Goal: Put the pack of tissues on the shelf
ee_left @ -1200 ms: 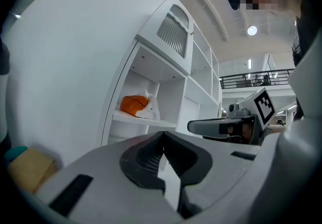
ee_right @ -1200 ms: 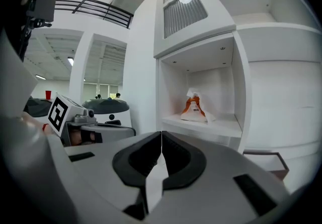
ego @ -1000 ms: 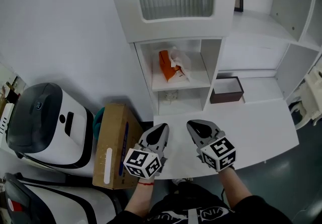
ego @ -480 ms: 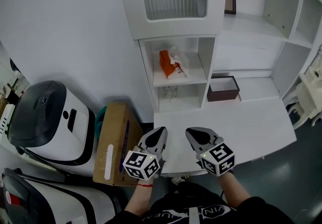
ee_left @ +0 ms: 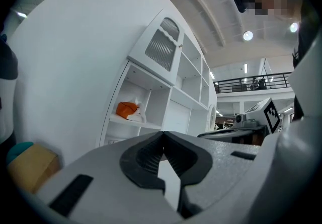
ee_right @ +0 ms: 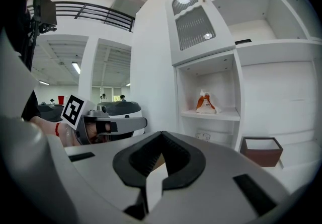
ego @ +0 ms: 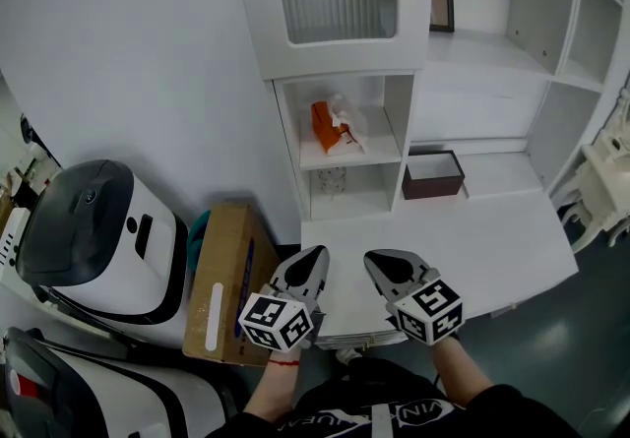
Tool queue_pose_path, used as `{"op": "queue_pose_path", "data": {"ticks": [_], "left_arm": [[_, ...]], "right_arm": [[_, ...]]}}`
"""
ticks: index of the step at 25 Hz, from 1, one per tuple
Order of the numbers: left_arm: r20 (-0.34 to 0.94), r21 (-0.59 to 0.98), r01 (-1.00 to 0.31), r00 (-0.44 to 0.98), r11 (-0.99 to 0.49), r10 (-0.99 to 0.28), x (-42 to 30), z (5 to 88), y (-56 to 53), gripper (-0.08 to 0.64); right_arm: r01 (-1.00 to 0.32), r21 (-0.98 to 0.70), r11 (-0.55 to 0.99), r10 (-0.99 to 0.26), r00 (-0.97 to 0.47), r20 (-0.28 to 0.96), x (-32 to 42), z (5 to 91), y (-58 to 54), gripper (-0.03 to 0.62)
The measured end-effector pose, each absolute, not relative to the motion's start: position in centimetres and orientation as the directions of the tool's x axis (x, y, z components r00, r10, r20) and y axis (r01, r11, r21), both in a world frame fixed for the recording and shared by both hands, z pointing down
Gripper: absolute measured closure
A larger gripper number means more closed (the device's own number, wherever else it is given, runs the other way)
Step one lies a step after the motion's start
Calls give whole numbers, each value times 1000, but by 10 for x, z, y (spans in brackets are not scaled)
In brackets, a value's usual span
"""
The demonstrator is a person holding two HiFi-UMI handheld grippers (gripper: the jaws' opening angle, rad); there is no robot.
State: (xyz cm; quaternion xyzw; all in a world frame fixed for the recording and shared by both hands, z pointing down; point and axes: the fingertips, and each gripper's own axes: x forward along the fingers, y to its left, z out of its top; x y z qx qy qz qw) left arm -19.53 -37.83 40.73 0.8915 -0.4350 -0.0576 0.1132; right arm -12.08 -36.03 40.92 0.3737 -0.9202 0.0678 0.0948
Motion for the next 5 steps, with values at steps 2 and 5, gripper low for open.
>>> {"op": "queue_pose_path", "data": {"ticks": [2, 5], "left_arm": [[-14, 260, -758, 617, -599, -787, -196, 405, -377, 554], [-28, 296, -743, 622, -601, -783, -196, 402, -376, 554]], "right_arm": [[-704, -56, 708, -680, -702, 213, -121, 406, -360, 589], [-709, -61, 702, -688, -699, 195, -121, 400, -361, 589]]}}
